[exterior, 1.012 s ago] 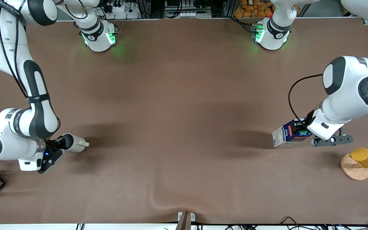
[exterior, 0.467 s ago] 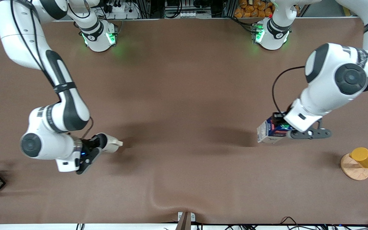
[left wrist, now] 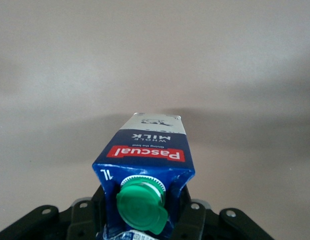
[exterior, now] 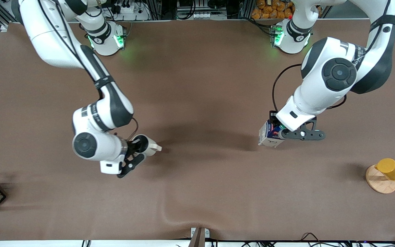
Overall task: Place milk next to cup
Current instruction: 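Carry the mug and milk carton toward each other at table center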
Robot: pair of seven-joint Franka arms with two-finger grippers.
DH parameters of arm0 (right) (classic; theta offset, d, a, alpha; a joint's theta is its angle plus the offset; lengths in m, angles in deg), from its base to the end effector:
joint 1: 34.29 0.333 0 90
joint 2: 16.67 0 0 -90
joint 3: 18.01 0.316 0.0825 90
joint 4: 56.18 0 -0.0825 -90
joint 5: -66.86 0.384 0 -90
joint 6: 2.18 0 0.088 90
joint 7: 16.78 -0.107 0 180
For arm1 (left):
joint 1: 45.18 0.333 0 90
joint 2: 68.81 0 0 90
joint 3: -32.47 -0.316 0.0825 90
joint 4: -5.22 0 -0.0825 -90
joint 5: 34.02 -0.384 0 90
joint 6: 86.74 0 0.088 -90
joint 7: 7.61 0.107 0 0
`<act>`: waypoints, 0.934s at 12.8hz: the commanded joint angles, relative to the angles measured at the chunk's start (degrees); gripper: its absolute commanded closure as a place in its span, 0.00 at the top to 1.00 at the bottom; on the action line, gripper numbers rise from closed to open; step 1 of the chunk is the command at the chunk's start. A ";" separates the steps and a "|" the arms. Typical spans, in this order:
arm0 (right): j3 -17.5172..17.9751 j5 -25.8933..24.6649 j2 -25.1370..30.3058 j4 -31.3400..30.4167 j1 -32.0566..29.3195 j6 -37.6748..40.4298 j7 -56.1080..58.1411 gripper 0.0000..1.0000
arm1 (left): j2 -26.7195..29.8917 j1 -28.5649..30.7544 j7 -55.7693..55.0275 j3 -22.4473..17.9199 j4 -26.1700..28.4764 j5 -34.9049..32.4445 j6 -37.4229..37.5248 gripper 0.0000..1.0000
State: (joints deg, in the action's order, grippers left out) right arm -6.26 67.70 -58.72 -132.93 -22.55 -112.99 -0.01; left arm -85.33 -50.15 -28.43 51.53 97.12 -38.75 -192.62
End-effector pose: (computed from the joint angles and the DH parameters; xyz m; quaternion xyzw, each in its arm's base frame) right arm 0.6737 0.2596 0.2896 -0.9424 -0.3194 0.0669 0.0727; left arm 0.5959 -0.2359 0.4673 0.9993 -0.0341 -0.0157 0.0012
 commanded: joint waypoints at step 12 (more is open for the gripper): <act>-0.95 -2.59 -0.14 -5.52 20.60 -6.88 -36.90 0.57 | 0.53 0.05 -11.16 6.61 1.44 -0.72 7.62 0.56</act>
State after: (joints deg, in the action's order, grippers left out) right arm -6.65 66.52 -59.15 -138.03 -2.70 -119.14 -34.59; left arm -85.47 -50.35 -38.07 57.40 98.16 -38.75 -186.06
